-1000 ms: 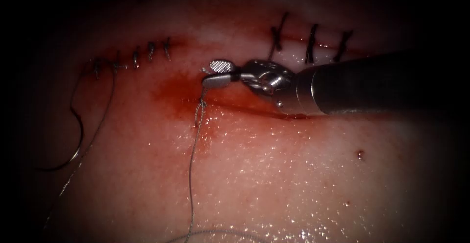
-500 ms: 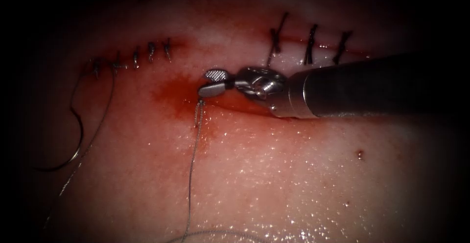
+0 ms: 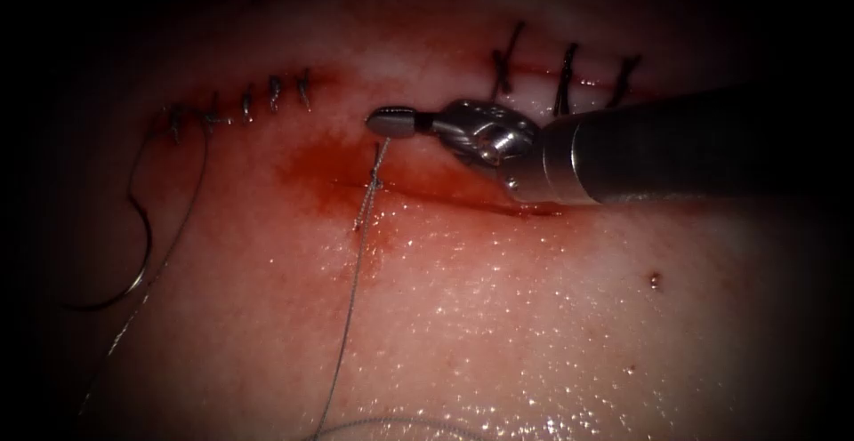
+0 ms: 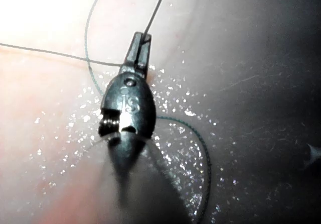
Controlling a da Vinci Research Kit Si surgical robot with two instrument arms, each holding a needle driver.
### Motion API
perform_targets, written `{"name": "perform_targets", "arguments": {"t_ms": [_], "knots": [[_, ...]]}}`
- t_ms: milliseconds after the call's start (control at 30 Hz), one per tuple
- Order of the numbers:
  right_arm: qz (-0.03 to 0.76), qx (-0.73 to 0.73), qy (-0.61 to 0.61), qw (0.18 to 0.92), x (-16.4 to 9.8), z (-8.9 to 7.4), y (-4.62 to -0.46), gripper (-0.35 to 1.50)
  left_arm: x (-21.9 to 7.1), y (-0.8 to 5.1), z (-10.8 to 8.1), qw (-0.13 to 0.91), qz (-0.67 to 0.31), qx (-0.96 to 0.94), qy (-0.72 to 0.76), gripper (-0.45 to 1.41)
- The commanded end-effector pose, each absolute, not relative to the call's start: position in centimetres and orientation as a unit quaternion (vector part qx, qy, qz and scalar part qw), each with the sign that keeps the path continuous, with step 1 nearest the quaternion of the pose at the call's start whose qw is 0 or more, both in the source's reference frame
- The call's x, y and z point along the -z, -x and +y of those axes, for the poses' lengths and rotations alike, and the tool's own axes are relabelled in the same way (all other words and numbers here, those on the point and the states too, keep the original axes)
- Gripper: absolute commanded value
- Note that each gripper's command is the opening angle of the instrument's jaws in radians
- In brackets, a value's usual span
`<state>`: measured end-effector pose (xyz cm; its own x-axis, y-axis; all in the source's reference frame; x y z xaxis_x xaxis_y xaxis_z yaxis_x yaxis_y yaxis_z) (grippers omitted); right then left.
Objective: Wound Closure
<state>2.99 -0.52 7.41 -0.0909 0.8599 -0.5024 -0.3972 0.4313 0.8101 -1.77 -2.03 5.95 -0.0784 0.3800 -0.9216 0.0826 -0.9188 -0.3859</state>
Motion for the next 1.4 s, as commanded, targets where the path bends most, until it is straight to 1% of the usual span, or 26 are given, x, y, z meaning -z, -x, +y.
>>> {"name": "perform_targets", "arguments": {"t_ms": [33, 167, 333, 600, 1033, 1200, 1367, 1400], "knots": [[0.565, -0.471, -0.192, 0.650, -7.41, -0.51, -3.07, -0.35, -5.99, 1.82, -2.14, 0.106, -0.175, -0.713, 0.670, -0.45], [0.583, -0.401, -0.119, 0.697, -7.39, -0.47, -3.17, -0.35, -5.93, 1.83, -2.15, 0.109, -0.175, -0.714, 0.670, -0.45], [0.574, -0.381, -0.116, 0.716, -7.44, -0.53, -3.25, -0.35, -5.87, 1.84, -2.34, 0.098, -0.180, -0.711, 0.673, -0.45], [0.546, -0.363, -0.093, 0.749, -7.47, -0.51, -3.23, -0.35, -5.87, 1.91, -2.67, 0.086, -0.183, -0.709, 0.676, -0.45], [0.530, -0.359, -0.035, 0.768, -7.57, -0.35, -3.20, -0.35, -6.13, 1.83, -2.85, 0.086, -0.194, -0.713, 0.668, -0.45], [0.534, -0.350, -0.044, 0.768, -7.61, -0.38, -3.24, -0.35, -6.17, 1.81, -2.81, 0.090, -0.194, -0.714, 0.667, -0.45], [0.556, -0.341, -0.051, 0.756, -7.58, -0.39, -3.32, -0.35, -5.99, 1.79, -2.55, 0.098, -0.187, -0.716, 0.666, -0.45], [0.559, -0.337, -0.059, 0.755, -7.56, -0.39, -3.34, -0.32, -5.93, 1.79, -2.48, 0.095, -0.179, -0.716, 0.668, -0.45]]}}
